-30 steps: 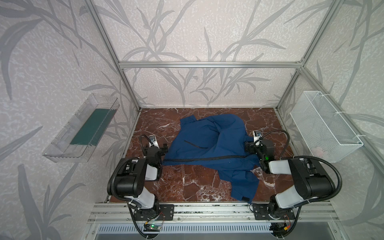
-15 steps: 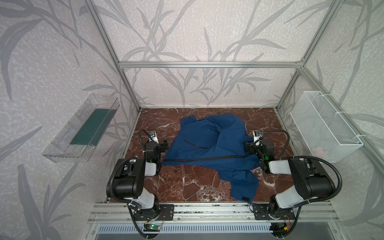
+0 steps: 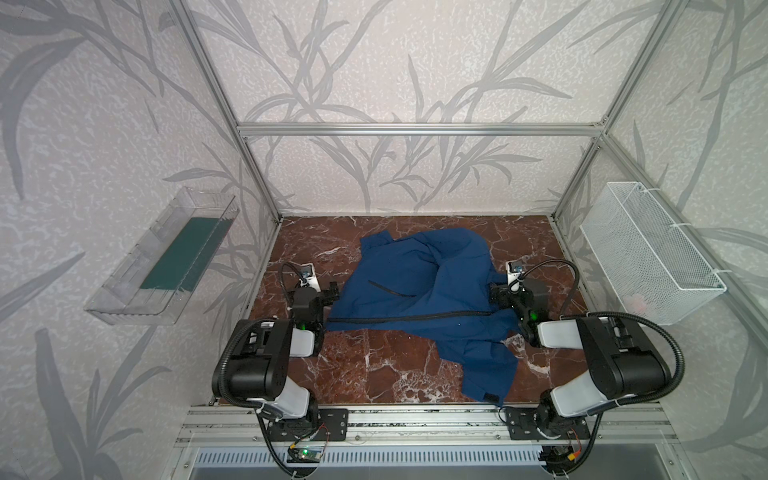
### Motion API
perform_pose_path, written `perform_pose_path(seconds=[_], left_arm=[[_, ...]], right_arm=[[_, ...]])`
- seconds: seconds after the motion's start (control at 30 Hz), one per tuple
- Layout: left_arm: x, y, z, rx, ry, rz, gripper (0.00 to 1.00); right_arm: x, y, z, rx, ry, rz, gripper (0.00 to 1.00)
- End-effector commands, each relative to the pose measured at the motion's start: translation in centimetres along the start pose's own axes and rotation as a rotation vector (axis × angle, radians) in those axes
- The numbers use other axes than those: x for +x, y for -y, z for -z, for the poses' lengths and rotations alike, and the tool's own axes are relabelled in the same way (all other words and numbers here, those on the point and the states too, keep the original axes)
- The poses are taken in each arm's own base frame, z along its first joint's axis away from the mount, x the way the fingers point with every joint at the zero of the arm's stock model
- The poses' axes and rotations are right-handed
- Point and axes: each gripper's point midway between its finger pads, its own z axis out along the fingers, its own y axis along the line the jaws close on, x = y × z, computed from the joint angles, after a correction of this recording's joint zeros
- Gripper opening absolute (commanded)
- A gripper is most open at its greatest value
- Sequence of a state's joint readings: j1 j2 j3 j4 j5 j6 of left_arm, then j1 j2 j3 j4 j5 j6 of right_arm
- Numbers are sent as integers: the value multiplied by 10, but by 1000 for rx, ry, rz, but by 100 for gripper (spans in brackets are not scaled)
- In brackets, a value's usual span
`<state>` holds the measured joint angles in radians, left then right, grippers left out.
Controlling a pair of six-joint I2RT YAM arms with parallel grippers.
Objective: Zip up the jacket
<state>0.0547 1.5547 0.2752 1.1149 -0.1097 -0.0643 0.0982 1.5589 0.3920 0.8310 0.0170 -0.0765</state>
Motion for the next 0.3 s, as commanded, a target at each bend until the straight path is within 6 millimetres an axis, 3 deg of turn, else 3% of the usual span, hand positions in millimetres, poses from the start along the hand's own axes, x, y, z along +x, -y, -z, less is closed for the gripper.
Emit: perform_pose_path(seconds=[0.0,0.03,0.07,0.17,0.27], left_arm=[[7,32,-1,225,-45,-43,99],[11,45,-1,294,-120,-83,99],[6,46,-5,295,-102,-76,99],[4,23,-6,162,-56,-28,99],[1,17,-6,128,-31,-17,99]], right_arm=[[-15,1,0,2,40,-1,99],[-16,1,0,2,39,-1,99],[-15,1,0,1,38,-1,99],[-14,2,-3,6,26,-9,99],[-15,2,-1,4,36,-3,99]])
